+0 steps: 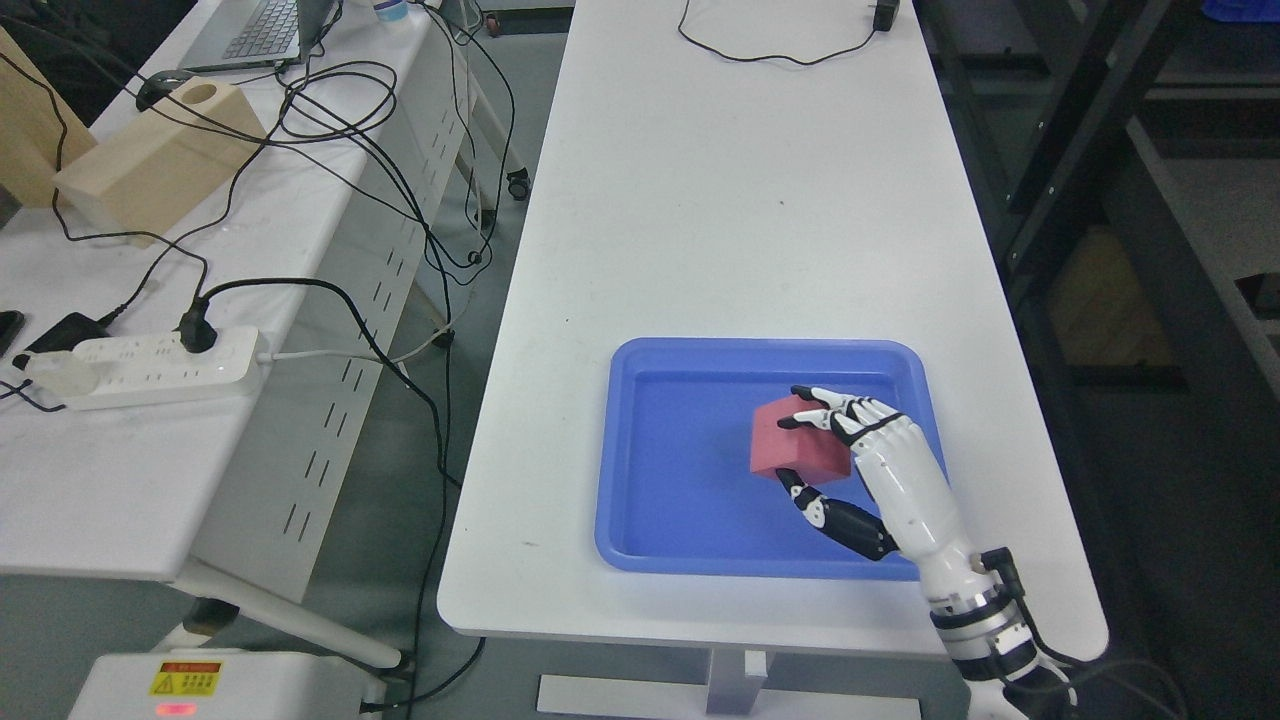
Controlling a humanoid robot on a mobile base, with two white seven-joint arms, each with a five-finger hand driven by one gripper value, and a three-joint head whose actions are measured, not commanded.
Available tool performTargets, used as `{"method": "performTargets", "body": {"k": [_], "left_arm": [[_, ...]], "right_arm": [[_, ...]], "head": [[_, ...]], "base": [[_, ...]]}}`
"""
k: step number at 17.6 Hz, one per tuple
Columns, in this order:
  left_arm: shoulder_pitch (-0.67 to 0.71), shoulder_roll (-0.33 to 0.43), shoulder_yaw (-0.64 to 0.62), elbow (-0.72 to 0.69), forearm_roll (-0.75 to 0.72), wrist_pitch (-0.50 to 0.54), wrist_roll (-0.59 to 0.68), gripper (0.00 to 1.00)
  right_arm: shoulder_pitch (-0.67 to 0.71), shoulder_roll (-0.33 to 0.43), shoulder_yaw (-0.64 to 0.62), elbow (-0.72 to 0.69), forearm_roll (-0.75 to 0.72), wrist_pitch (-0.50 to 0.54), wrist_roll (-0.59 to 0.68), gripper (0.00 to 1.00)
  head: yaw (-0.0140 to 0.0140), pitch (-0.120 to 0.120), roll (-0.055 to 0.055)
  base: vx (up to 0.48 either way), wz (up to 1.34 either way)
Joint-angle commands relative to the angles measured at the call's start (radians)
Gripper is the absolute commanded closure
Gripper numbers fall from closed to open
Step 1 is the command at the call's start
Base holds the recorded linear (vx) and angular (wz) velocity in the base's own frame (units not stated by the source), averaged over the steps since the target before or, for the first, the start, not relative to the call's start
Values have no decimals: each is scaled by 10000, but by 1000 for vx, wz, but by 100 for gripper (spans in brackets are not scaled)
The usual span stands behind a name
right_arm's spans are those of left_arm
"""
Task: Pick pink block from left shelf to tray
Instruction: 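Lower the pink block into the blue tray with the right hand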
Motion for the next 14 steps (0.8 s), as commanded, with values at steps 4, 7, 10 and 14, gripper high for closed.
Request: {"method": "performTargets", "body": {"k": [4, 7, 10, 14], "left_arm": [[-292, 175, 0, -175, 0, -4, 7, 0], [-292, 175, 0, -175, 0, -4, 7, 0], [-292, 175, 0, -175, 0, -4, 7, 0], [-292, 175, 0, -175, 0, -4, 7, 0]], "right_arm": [[119, -196, 68, 15, 589, 302, 266, 74], [303, -211, 68, 16, 481, 611, 697, 57], [365, -227, 53, 0, 481, 611, 697, 51], [472, -227, -8, -15, 451, 611, 697, 43]], "head": [[0, 0, 0], [0, 0, 0], [0, 0, 0], [0, 0, 0]], "base": [[63, 0], [31, 0], [6, 0], [0, 0]]}}
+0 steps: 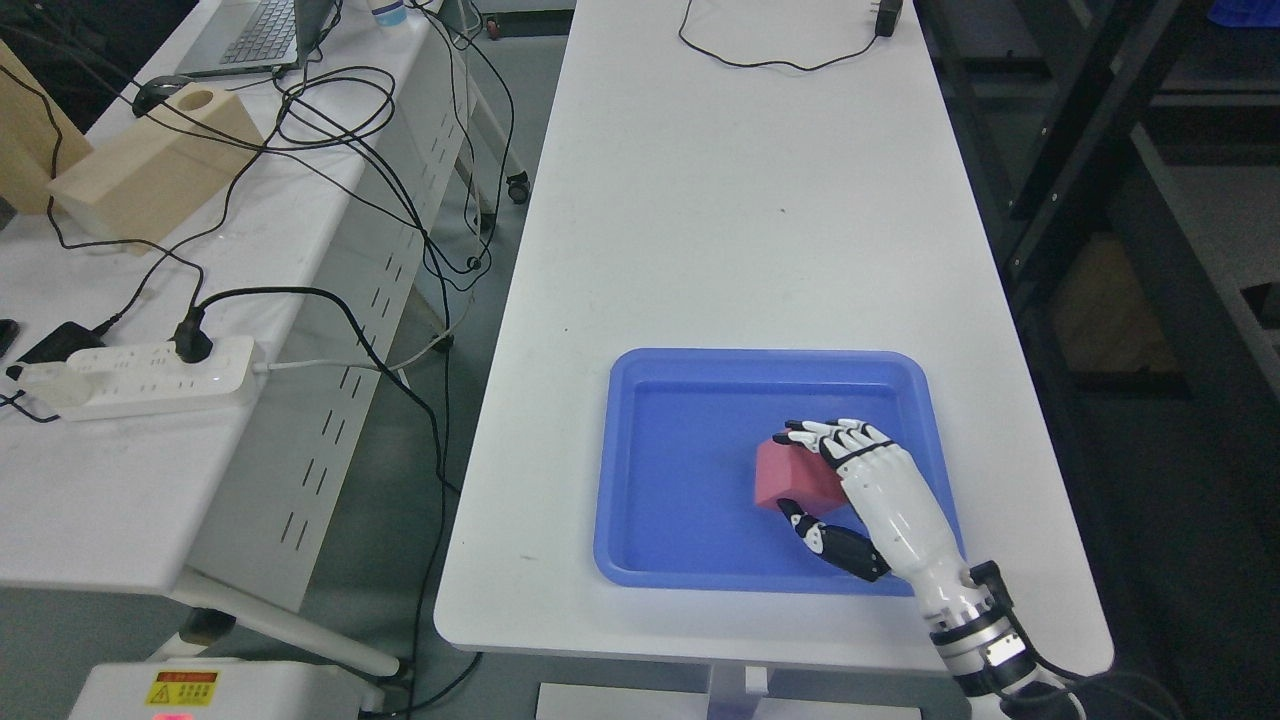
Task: Pick pink block from left shelf to tray
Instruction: 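Open the right hand to release the pink block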
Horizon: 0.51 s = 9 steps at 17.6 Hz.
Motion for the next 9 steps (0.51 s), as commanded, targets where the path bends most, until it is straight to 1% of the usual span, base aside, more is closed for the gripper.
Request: {"method": "performTargets", "body": {"k": [1, 4, 5, 8, 9], "left_arm": [[-292, 174, 0, -175, 0, -4, 8, 0], [-292, 174, 0, -175, 0, -4, 8, 0], [-292, 174, 0, -175, 0, -4, 8, 0], [-292, 174, 0, -175, 0, -4, 8, 0], [-292, 174, 0, -175, 0, -4, 8, 0]], "right_arm": [[176, -46, -45, -16, -51, 19, -2, 40], [192, -46, -75, -16, -586, 49, 74, 28], [192, -46, -90, -16, -922, 80, 196, 22], [131, 0, -152, -16, -1981, 309, 1650, 14], [70, 46, -258, -16, -2379, 507, 1989, 8]], "head": [[0, 0, 0], [0, 1, 0], [0, 1, 0], [0, 1, 0], [0, 1, 0]], "base": [[0, 0], [0, 0], [0, 0], [0, 0], [0, 0]]}}
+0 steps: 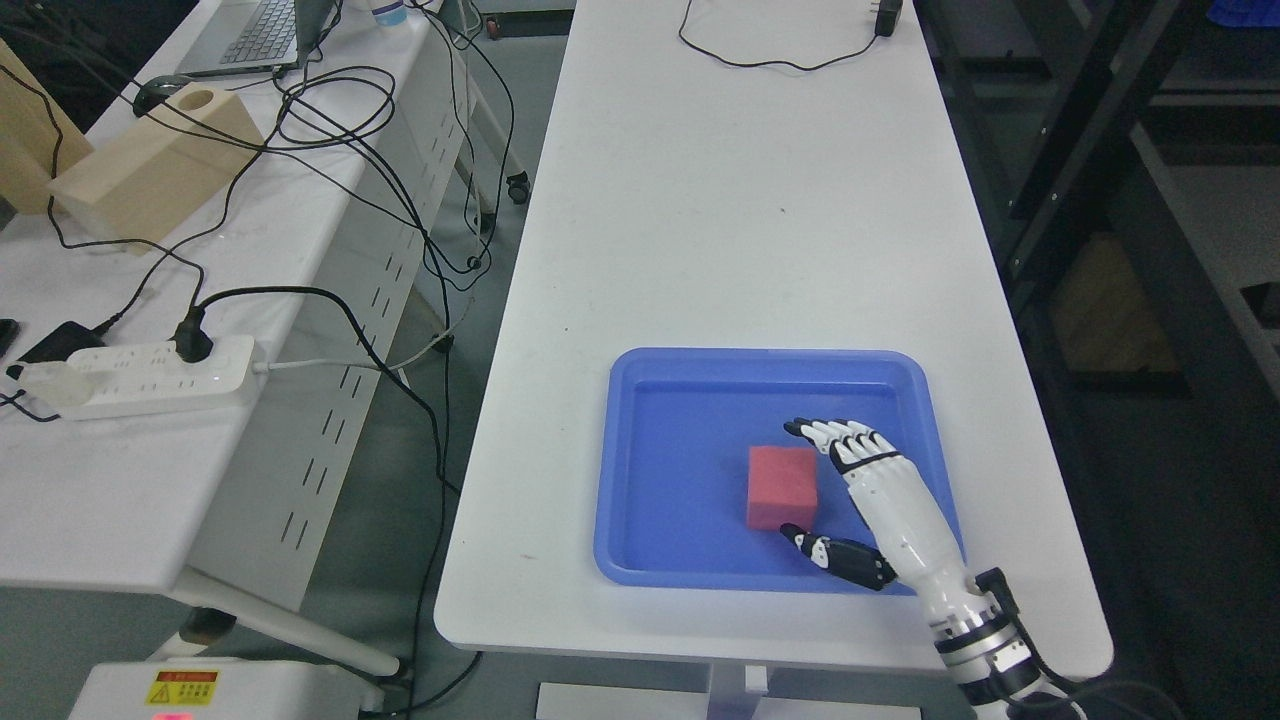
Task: Pick pink block from left shelf to tray
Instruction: 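Open the right hand to release the pink block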
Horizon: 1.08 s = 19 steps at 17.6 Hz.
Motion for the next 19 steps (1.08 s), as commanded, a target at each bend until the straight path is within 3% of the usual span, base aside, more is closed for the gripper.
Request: {"method": "performTargets", "body": {"k": [1, 5, 9, 12, 19], "left_arm": [[-292, 175, 0, -175, 0, -4, 7, 0], [-292, 175, 0, -175, 0, -4, 7, 0], [-307, 175, 0, -175, 0, -4, 7, 0], [-292, 175, 0, -175, 0, -4, 7, 0], [-307, 175, 0, -175, 0, -4, 7, 0]], "right_arm": [[-121, 49, -230, -6, -1708, 402, 1310, 2], [-183, 33, -383, 9, -4833, 633, 1586, 1], [-167, 2, -782, 9, -6800, 771, 3133, 1], [-152, 48, -874, 9, -7400, 1230, 4071, 1], [-106, 79, -1165, 9, -8566, 1600, 4150, 1]], "head": [[0, 0, 0], [0, 0, 0], [0, 0, 0], [0, 0, 0], [0, 0, 0]], "base": [[0, 0], [0, 0], [0, 0], [-4, 0], [-33, 0]]}}
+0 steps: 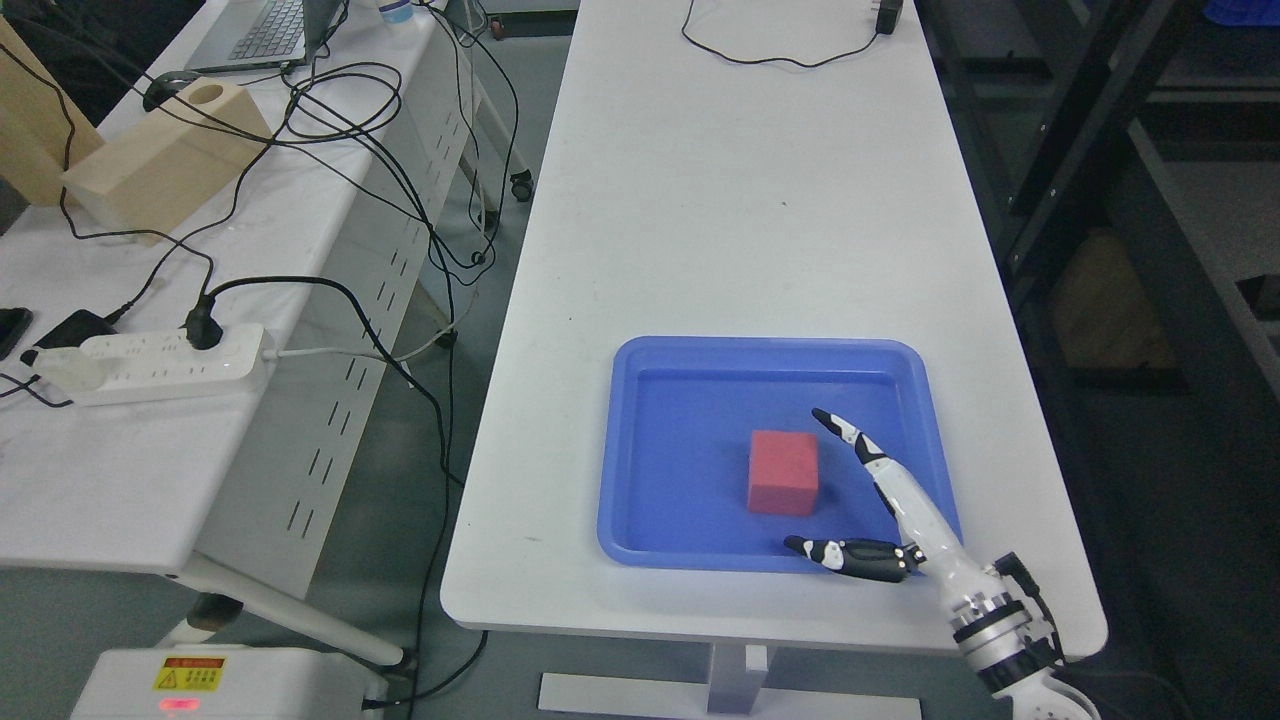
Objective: Pick pink block from left shelf to tray
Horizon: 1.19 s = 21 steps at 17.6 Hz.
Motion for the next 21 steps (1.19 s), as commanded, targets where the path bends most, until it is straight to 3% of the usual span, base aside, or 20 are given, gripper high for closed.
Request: {"method": "performTargets", "body": {"k": [1, 8, 21], "left_arm": [[-292, 175, 0, -174, 0, -4, 8, 0], [-307, 175, 0, -174, 0, -4, 8, 0], [-291, 175, 0, -174, 0, -4, 8, 0]], "right_arm": [[55, -169, -438, 5, -3652, 145, 130, 1], [70, -53, -453, -11, -4344, 53, 268, 0], [70, -53, -744, -11, -4314, 513, 422, 0]], "head": [[0, 0, 0], [0, 0, 0], [0, 0, 0]], "base": [[-68, 0], [-105, -11], [-150, -18]]}}
